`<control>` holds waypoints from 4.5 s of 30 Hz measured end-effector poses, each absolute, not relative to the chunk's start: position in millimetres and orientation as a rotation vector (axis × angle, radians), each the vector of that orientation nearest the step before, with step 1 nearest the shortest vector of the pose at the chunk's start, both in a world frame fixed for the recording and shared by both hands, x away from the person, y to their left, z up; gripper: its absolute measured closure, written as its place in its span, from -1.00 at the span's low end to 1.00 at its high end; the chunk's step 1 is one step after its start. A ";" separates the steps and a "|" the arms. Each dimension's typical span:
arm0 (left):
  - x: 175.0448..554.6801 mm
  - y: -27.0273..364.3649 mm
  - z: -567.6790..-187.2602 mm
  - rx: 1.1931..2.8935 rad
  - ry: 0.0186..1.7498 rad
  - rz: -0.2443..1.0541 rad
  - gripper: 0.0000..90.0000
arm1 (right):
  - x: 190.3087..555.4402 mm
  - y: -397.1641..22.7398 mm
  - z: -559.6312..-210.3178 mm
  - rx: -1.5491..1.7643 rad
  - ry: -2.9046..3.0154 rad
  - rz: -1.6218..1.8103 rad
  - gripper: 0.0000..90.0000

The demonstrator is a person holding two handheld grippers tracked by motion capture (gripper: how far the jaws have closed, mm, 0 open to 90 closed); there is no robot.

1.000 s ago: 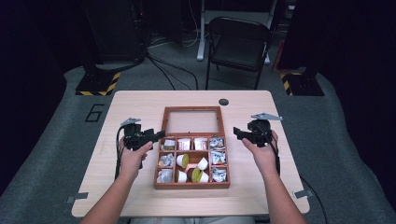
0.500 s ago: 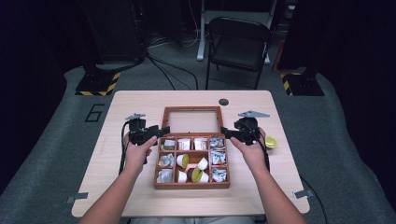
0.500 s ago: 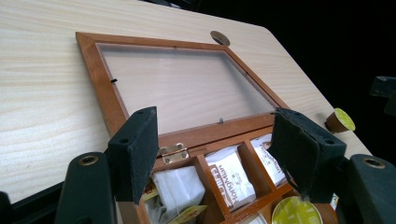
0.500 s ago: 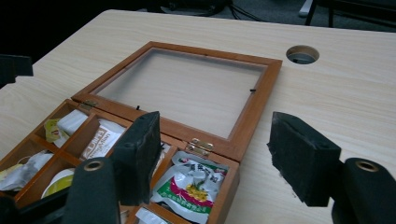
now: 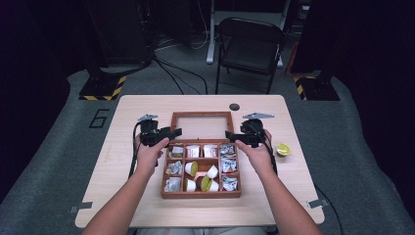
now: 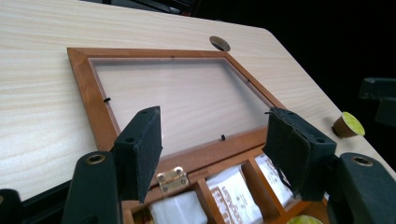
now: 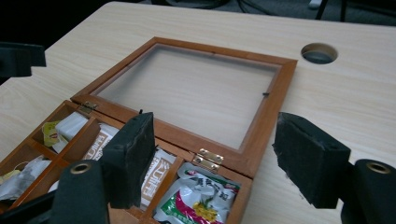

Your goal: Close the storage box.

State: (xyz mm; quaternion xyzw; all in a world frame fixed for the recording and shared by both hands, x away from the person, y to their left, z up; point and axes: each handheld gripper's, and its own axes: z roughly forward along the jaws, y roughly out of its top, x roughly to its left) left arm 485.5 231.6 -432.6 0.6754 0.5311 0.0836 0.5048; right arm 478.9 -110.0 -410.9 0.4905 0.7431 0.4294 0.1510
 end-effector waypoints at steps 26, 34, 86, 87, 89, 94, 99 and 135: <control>523.4 226.7 -467.6 1.615 1.411 0.210 -0.14 | 521.0 -97.3 -451.4 1.559 2.114 1.226 -0.23; 527.4 228.0 -474.9 1.637 1.446 0.222 -0.15 | 527.5 -97.2 -461.3 1.601 2.113 1.205 -0.24; 533.5 239.4 -491.9 1.630 1.534 0.158 -0.17 | 542.4 -102.0 -482.7 1.725 2.135 1.168 -0.27; 533.5 238.7 -491.9 1.621 1.542 0.150 -0.17 | 542.7 -102.1 -482.8 1.726 2.135 1.169 -0.27; 534.0 239.0 -493.1 1.631 1.544 0.144 -0.17 | 543.3 -102.3 -483.3 1.722 2.135 1.173 -0.27; 534.6 239.0 -494.2 1.627 1.550 0.137 -0.17 | 543.7 -102.3 -483.2 1.732 2.134 1.173 -0.28; 535.6 238.5 -497.0 1.633 1.548 0.143 -0.16 | 544.0 -101.4 -484.3 1.739 2.128 1.172 -0.29; 538.6 238.0 -505.1 1.595 1.558 0.098 -0.17 | 548.6 -100.6 -493.4 1.800 2.108 1.184 -0.34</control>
